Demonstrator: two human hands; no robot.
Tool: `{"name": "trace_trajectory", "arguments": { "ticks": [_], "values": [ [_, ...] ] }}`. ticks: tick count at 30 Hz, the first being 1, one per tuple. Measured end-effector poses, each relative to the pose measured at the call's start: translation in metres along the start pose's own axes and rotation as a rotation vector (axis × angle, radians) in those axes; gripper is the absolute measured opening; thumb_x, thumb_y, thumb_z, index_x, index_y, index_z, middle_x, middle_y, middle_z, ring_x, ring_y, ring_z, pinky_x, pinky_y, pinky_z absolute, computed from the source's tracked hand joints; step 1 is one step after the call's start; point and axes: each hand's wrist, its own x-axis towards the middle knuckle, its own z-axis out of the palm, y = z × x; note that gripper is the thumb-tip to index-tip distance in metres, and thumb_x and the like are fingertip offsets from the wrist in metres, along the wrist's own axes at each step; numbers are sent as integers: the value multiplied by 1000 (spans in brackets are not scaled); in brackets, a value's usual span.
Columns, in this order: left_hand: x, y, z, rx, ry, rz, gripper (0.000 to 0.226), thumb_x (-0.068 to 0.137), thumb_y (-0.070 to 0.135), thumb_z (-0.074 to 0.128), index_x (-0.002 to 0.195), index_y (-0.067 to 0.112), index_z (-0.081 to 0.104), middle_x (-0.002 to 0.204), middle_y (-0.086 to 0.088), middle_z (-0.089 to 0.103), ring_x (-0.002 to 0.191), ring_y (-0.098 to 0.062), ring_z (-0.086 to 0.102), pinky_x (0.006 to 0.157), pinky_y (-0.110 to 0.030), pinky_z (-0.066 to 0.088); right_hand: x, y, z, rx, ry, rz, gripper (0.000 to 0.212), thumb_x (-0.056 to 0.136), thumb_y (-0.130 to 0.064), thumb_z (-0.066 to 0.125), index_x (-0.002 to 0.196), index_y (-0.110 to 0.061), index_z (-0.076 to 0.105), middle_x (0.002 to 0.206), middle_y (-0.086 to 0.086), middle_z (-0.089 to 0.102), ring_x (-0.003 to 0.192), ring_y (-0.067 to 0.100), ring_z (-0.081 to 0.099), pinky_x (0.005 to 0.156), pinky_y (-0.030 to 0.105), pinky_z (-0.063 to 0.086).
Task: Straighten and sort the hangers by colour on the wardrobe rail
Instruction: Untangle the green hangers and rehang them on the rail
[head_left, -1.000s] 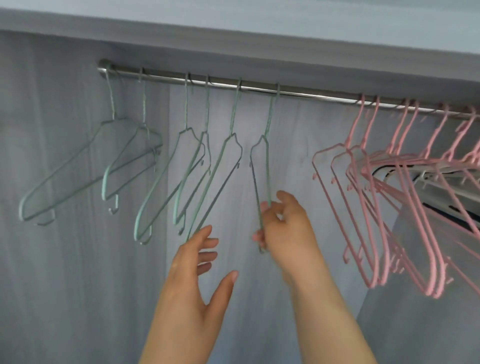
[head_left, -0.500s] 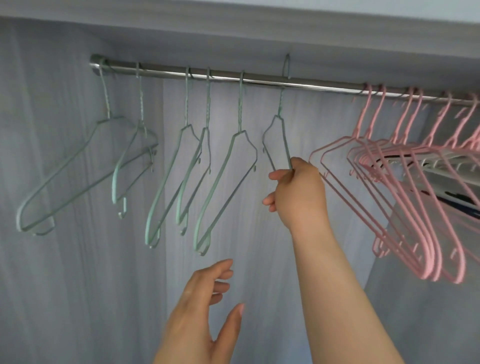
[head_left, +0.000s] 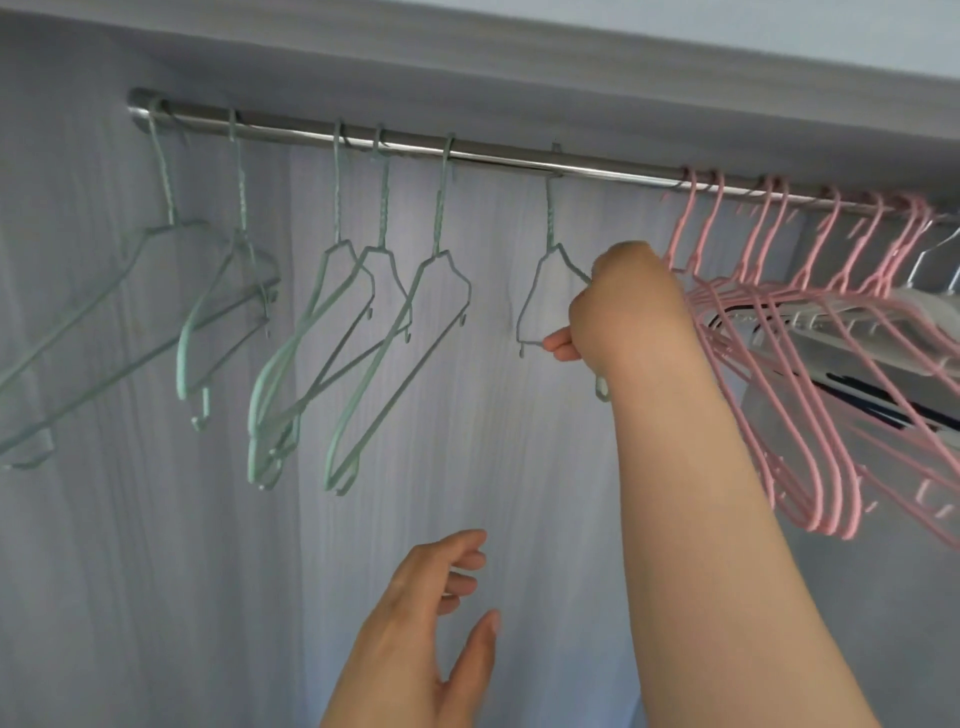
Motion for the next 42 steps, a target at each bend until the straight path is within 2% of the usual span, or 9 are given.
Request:
{"name": "trace_trajectory", "arguments": {
  "ticks": [3,6,10,20,25,31,35,39,42],
  "values": [
    [-3,1,0,-3,-2,-8,44,65,46,49,108,55,42,111,29,50,94,5,57,76,1,41,4,-2,3,-289,-123,134,35,96,-25,39,124,-8,48,132,10,53,105,18,53,80,16,44],
    [-4,-1,-2,5,2,-21,46,65,46,49,110,52,42,111,29,51,96,7,57,78,2,40,-15,32,22,-139,-30,74,12,92,-6,40,97,-6,51,109,21,61,63,19,57,42,4,43],
    [-3,-23,-8,45,-3,-77,44,71,45,52,114,49,44,112,27,51,104,9,51,88,-1,37,-45,106,46,-356,0,-56,35,84,4,39,115,-5,52,114,7,64,94,29,63,82,34,52],
    [0,-94,-3,270,-71,-466,70,88,17,54,144,27,12,147,-11,27,134,-26,29,109,-36,24,-82,223,26,-181,-191,-206,38,93,-5,41,102,-38,58,81,-23,65,47,4,48,52,8,36],
    [2,-134,-32,526,-65,-659,59,87,40,51,140,28,29,149,-19,23,139,-33,13,113,-47,14,-77,249,8,0,-374,-223,47,92,-4,46,95,-46,67,80,-23,67,78,2,59,73,8,42],
    [-34,-106,-83,323,-219,-711,47,74,66,49,66,22,64,78,-8,71,83,-24,66,71,-22,43,-63,279,3,67,-375,-234,54,90,-5,50,93,-58,62,84,-22,70,97,2,57,85,4,37],
    [-61,-67,-88,168,-172,-742,30,91,26,49,65,27,63,74,0,71,53,-15,66,52,-21,48,-52,303,26,12,-167,-200,44,88,-11,57,87,-54,65,88,-21,71,102,11,59,91,11,39],
    [-80,-28,-77,129,-119,-688,31,89,9,49,68,25,63,75,10,73,58,-13,69,53,-10,51,-65,288,51,-75,-1,-155,40,83,0,60,117,-21,58,120,10,52,115,29,45,90,-9,14],
    [-84,0,-51,58,-83,-659,40,92,4,41,67,30,59,75,6,72,54,-10,66,50,-7,48,-96,245,70,115,-151,-149,33,87,-4,55,114,-24,52,111,6,51,97,21,52,79,-2,33]
  ]
}}
